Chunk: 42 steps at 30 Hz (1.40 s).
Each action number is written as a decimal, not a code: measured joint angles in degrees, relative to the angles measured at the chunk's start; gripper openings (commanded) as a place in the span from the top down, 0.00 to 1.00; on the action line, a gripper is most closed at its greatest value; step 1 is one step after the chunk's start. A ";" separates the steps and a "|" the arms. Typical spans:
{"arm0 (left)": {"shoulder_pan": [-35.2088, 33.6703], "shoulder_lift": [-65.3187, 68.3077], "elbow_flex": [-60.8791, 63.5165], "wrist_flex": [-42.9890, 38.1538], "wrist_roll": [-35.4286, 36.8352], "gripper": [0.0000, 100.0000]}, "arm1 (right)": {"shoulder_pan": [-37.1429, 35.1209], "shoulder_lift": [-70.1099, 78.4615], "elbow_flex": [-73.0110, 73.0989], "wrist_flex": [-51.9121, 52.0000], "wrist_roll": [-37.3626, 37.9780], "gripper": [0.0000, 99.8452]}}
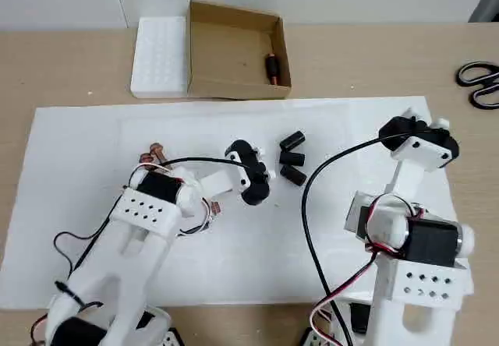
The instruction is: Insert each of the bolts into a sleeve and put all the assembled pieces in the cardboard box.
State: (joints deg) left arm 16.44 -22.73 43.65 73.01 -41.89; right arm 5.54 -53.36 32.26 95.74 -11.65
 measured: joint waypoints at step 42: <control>0.09 25.14 -16.62 3.96 -0.97 0.89 | 0.00 0.00 0.00 0.00 0.00 1.00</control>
State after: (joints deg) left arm 16.53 2.42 27.03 76.97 -42.86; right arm 5.54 -53.36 32.26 95.74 -11.65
